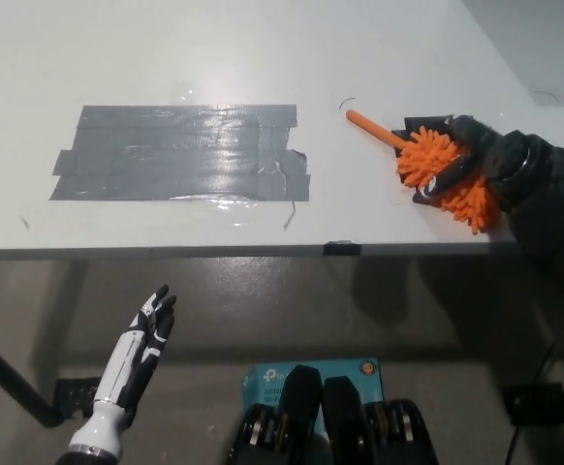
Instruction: An orange duster is kept infront of the robot in the middle of the table and the robot extends its right arm to grab the duster, picks it up and hands it to a person
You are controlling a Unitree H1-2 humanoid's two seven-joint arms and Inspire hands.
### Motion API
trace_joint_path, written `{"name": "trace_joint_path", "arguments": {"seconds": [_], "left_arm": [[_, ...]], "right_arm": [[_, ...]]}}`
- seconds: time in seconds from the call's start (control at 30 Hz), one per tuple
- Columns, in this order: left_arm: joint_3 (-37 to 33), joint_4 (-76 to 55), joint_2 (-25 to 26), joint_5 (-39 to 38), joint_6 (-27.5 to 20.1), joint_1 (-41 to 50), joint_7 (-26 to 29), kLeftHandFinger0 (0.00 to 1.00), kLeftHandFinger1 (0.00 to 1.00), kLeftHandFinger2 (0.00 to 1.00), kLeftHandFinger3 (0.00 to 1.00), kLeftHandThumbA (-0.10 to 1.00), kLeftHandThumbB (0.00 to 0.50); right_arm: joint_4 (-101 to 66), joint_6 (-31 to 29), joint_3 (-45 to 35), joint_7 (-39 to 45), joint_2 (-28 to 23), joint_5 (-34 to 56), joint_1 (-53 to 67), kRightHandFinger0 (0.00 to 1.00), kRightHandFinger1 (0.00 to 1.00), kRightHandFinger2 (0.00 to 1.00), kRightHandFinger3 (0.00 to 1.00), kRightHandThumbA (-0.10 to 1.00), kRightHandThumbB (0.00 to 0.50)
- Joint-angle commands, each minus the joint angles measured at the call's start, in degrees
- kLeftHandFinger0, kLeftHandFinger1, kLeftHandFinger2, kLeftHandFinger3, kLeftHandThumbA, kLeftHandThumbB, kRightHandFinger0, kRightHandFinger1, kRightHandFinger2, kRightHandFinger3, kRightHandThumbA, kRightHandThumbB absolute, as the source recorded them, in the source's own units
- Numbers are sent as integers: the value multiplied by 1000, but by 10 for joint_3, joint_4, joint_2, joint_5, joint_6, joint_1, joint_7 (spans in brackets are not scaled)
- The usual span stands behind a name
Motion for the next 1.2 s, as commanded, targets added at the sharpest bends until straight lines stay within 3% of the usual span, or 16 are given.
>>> {"name": "trace_joint_path", "arguments": {"seconds": [0.0, 0.03, 0.07, 0.1, 0.13, 0.2, 0.27, 0.37, 0.4, 0.47, 0.57, 0.9, 1.03, 1.07, 1.1, 1.17], "left_arm": [[5, -14, 4, -9, -20, -18, -4, 1000, 1000, 1000, 1000, 931, 223], [5, -14, 3, -8, -20, -19, -3, 1000, 1000, 1000, 1000, 931, 225], [5, -13, 3, -7, -20, -19, -3, 1000, 1000, 1000, 1000, 931, 226], [6, -12, 3, -8, -20, -19, -3, 1000, 1000, 1000, 1000, 931, 229], [6, -12, 3, -8, -18, -19, -3, 1000, 1000, 1000, 1000, 932, 230], [5, -14, 3, -8, -17, -19, -4, 1000, 1000, 1000, 1000, 938, 228], [6, -13, 6, -9, -19, -23, -6, 1000, 1000, 1000, 1000, 937, 222], [7, -8, 7, -7, -22, -29, -5, 1000, 1000, 1000, 1000, 941, 220], [6, -6, 8, -7, -25, -30, -6, 1000, 1000, 1000, 1000, 942, 221], [6, -5, 8, -7, -25, -32, -6, 1000, 1000, 1000, 1000, 950, 223], [6, -11, 9, -4, -19, -31, -6, 1000, 1000, 1000, 1000, 962, 219], [7, -2, 11, -7, -24, -36, -8, 1000, 1000, 1000, 1000, 974, 213], [8, -1, 11, -5, -25, -38, -8, 1000, 1000, 1000, 1000, 977, 210], [9, -4, 10, -5, -24, -39, -8, 1000, 1000, 1000, 1000, 973, 204], [9, -4, 10, -5, -24, -40, -8, 1000, 1000, 1000, 1000, 972, 204], [9, -5, 10, -5, -22, -42, -8, 1000, 1000, 1000, 1000, 972, 203]], "right_arm": [[48, 8, 16, -11, 1, -18, -19, 1000, 1000, 1000, 1000, 594, 336], [54, 4, 22, -7, 1, -20, -20, 338, 417, 543, 1000, 47, 198], [59, 1, 33, -1, 0, -28, -21, 119, 258, 438, 980, -41, 197], [65, -9, 59, 9, -1, -48, -20, 199, 435, 643, 1000, -75, 98], [67, -17, 74, 17, -2, -58, -19, 258, 472, 633, 1000, -56, 97], [80, -20, 97, 39, 0, -64, -22, 127, 321, 515, 1000, 66, 78], [89, -35, 105, 40, -1, -62, -22, 1, 182, 385, 1000, -52, 83], [99, -35, 105, 40, 0, -56, -26, 75, 263, 399, 1000, -100, 101], [96, -34, 105, 40, -1, -55, -25, 24, 242, 411, 1000, -82, 77], [90, -30, 101, 35, -3, -53, -23, 179, 359, 477, 1000, -49, 73], [87, -28, 91, 28, -5, -46, -20, 81, 288, 445, 1000, -62, 77], [68, -29, 71, 12, -15, -38, -6, 104, 322, 431, 1000, -100, 71], [51, -40, 50, 2, -23, -27, 2, 1, 240, 335, 1000, -100, 94], [34, -62, 7, -10, -30, 12, 11, 29, 294, 354, 1000, -100, 152], [24, -73, -12, -14, -33, 27, 15, 64, 352, 371, 932, -100, 147], [-16, -72, -75, -20, -37, 67, 30, 48, 391, 316, 453, -100, 183]]}}
